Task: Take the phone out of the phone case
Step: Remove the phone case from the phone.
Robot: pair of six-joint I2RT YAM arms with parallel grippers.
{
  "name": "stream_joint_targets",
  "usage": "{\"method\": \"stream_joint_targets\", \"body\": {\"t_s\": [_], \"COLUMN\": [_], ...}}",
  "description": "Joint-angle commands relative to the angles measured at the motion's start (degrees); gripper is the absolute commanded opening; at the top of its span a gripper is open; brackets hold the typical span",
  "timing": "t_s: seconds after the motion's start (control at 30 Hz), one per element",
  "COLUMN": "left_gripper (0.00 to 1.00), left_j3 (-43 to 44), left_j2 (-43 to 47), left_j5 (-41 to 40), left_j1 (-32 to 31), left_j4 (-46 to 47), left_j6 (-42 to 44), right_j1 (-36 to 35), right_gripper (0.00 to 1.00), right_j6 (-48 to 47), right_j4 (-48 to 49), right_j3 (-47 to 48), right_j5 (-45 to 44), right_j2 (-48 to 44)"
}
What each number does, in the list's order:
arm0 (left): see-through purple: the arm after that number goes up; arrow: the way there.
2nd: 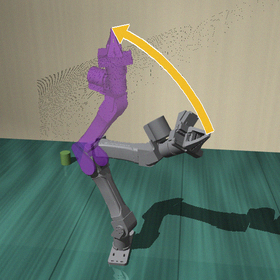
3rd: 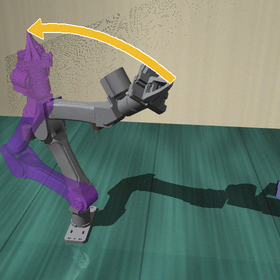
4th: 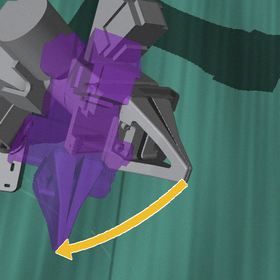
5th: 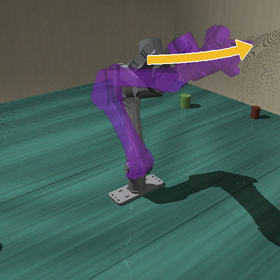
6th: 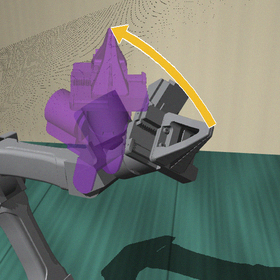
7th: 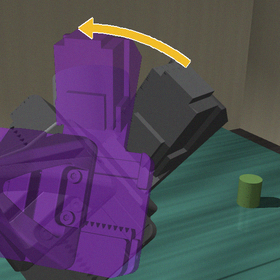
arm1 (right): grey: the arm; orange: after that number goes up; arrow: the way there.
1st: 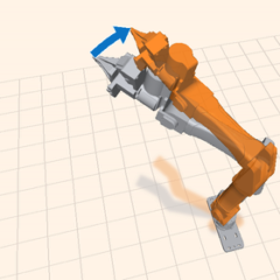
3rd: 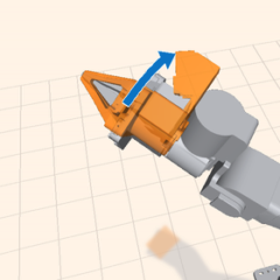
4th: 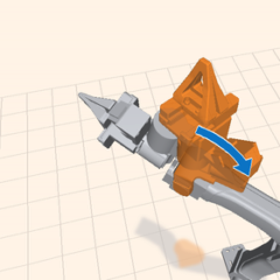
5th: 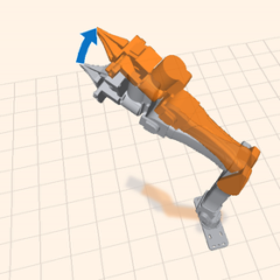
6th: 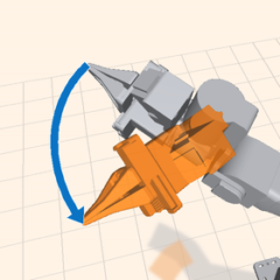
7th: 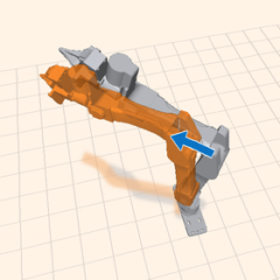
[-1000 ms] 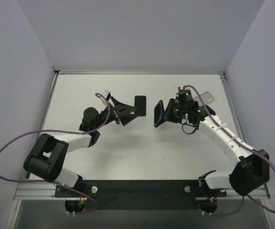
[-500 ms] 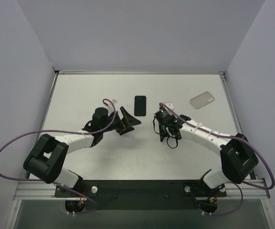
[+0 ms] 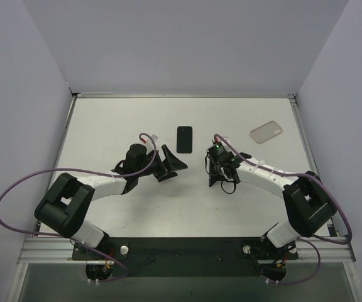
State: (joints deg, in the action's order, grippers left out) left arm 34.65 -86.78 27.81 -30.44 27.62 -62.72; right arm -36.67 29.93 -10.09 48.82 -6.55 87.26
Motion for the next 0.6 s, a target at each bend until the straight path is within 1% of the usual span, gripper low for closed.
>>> {"method": "stream_joint_targets", "body": {"t_s": [0.0,0.17,0.4,0.47,0.57], "left_gripper": [0.97,0.98,0.97,0.97,0.97], "left_j3": [1.7,1.7,3.7,4.4,6.6], "left_j2": [-1.3,-2.6,-5.4,-6.3,-6.9], "left_j5": [-0.6,-0.5,-0.6,-0.9,-1.9], "left_j1": [-1.1,-2.3,-3.7,-4.2,-5.9], "left_j4": [0.9,1.8,2.2,1.9,-0.8], "left_j6": [1.1,0.8,1.5,1.5,3.0], "right_j1": [2.2,3.2,3.7,4.1,4.4], "right_gripper": [0.16,0.15,0.20,0.23,0.21], "right_j6": [1.8,2.1,2.1,2.1,2.1], "right_j4": [3.5,5.8,7.2,7.5,8.2], "right_j3": [-4.0,-4.6,-4.0,-3.9,-4.4], "right_j5": [2.3,3.9,6.2,8.1,9.8], "right_j2": [7.0,9.8,13.7,15.2,16.2]}}
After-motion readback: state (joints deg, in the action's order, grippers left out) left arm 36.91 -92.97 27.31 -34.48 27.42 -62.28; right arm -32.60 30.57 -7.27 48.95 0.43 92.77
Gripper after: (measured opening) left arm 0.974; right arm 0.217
